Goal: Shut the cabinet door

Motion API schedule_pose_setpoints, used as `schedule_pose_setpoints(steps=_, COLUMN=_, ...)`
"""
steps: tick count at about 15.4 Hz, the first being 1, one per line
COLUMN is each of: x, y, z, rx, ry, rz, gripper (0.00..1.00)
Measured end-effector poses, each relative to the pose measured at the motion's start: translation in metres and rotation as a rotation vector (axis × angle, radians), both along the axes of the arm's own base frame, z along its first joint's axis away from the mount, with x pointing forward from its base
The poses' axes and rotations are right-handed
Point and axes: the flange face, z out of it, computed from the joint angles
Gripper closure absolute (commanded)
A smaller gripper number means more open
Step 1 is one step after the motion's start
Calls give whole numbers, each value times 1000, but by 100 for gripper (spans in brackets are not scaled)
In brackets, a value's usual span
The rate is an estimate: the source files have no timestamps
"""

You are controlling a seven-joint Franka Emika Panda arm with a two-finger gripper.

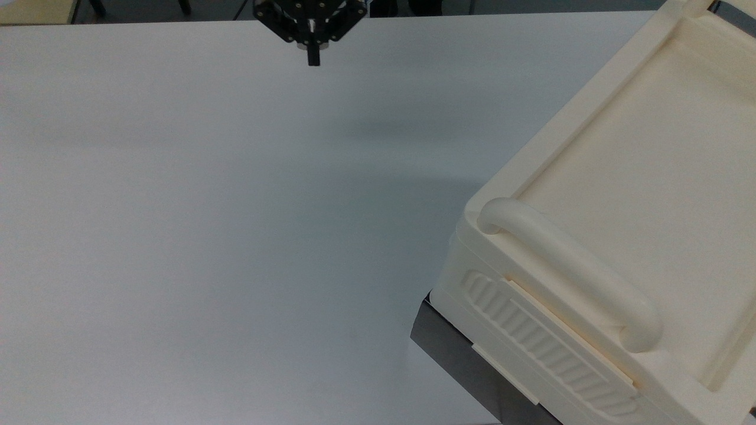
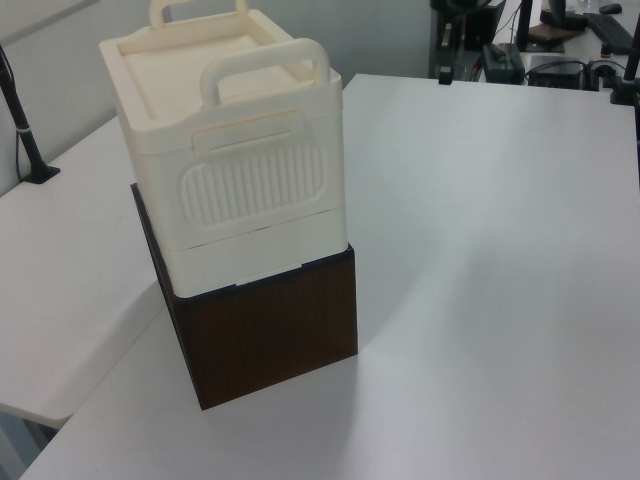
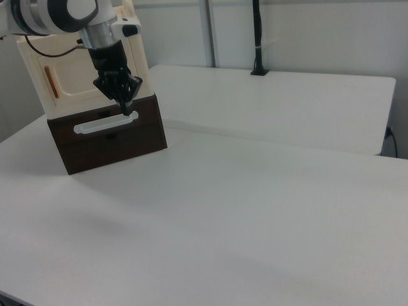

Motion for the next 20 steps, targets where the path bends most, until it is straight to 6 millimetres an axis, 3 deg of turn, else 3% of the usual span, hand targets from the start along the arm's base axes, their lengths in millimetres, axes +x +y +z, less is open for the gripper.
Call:
schedule_pose_setpoints(steps=2, x=-9, y=-16, z=-1, rx=-22, ry=21, rz=-23, gripper=99)
schedule_pose_setpoints(steps=3, x=-11, y=-20, z=-3, rx=-36, ry=29, rz=-28, gripper=89)
schedule_pose_setpoints(steps=6, x=-14, y=-28, z=-7, rx=-51, ry=43, rz=-43, gripper=46)
schedule_pose_setpoints(steps=8, x=-14, y=-31, z=-8, rx=-51, ry=44, rz=-72, gripper=31)
schedule_pose_setpoints(steps=9, x=-14, y=-32, z=-8, rx=-50, ry=44, rz=-83, gripper=15)
schedule_pose_setpoints(steps=11, x=-14, y=-34, z=-8, rx=-50, ry=45, rz=-88, gripper=0)
schedule_pose_setpoints(steps=20, x=-14, y=-48, z=-7, rx=-50, ry=44, rz=-99, gripper=0)
